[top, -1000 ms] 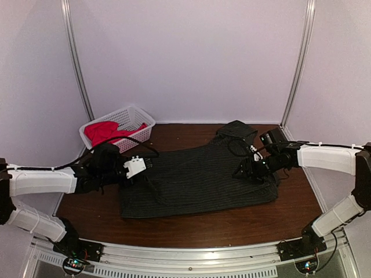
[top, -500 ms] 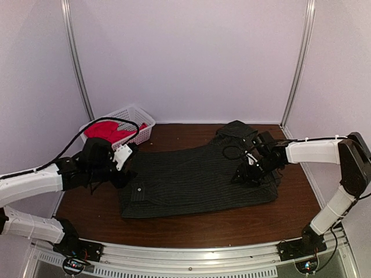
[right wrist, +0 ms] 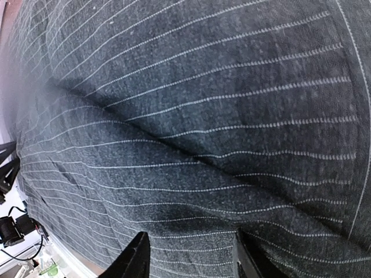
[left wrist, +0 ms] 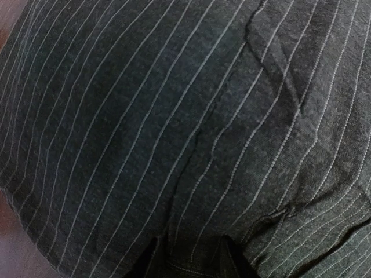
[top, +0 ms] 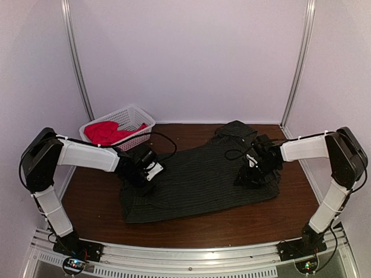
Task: Fold and stack the mixed laundry pile
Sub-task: Move the 1/3-folded T-shirt to the center of the board.
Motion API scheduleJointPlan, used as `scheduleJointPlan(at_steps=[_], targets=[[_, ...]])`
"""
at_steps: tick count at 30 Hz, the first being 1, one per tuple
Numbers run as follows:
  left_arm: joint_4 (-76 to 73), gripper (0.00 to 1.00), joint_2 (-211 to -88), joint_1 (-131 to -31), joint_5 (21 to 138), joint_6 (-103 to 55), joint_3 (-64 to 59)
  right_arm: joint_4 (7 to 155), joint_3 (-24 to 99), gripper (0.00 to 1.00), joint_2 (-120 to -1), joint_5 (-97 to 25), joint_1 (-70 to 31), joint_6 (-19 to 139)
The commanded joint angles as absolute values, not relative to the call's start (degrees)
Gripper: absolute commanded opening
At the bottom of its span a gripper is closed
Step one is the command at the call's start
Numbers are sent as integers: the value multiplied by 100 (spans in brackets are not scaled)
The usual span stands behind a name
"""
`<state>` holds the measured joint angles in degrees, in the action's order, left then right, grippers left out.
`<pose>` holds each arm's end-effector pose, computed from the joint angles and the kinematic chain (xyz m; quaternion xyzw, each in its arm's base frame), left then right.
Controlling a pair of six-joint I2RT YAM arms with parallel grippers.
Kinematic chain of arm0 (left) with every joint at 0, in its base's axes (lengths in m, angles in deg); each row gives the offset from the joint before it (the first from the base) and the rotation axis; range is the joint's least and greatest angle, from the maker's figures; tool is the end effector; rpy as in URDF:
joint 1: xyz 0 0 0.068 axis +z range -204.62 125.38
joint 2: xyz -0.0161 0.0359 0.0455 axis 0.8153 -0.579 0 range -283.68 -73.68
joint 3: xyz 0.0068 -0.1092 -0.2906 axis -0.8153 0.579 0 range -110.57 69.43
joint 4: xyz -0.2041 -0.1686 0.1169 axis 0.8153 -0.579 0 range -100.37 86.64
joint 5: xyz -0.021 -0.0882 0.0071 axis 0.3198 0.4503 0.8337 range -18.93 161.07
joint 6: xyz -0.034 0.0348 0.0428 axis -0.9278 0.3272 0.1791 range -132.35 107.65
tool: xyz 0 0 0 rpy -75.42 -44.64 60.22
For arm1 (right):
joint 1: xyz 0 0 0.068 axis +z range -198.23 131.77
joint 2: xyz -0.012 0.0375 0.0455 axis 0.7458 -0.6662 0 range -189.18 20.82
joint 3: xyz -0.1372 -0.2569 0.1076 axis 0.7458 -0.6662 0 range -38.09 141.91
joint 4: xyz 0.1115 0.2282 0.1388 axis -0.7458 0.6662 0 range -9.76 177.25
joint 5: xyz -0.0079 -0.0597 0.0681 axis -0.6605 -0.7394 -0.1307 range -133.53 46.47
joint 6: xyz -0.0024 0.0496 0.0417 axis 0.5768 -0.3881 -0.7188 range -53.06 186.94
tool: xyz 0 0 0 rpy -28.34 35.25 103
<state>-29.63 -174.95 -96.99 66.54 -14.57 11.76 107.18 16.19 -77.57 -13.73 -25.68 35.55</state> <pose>0.2703 -0.2412 0.1477 0.3312 0.9264 -0.0303 0.1764 0.3056 0.1542 0.1533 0.0313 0.9536 0.2982 0.0267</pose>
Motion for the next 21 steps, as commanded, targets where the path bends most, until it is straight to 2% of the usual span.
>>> scheduleJointPlan(at_steps=[1,6,10,12,15,19,21], targets=[[-3568,34,-17473,-10113,6831,-1322,1594,11135,793,50,-7397,-1356,-2577,3378],[-3450,36,-17145,-10189,6974,-1294,1705,11435,-122,51,-6277,-929,-2142,2964],[-3451,40,-16987,-10190,7080,-1174,1416,11948,-8,51,-5589,-334,-1942,3021],[-3277,44,-16807,-10182,7107,-1217,1337,12155,381,53,-5364,-175,-1955,3238],[-3045,49,-16624,-10121,7107,-1525,1200,12429,1271,55,-5332,-772,-2181,3625],[-2960,50,-16614,-9808,7107,-1940,896,12353,2532,55,-5900,-1940,-2651,3984],[-2809,51,-16541,-9637,7306,-2213,818,12294,3369,60,-6417,-2591,-2726,4256]])
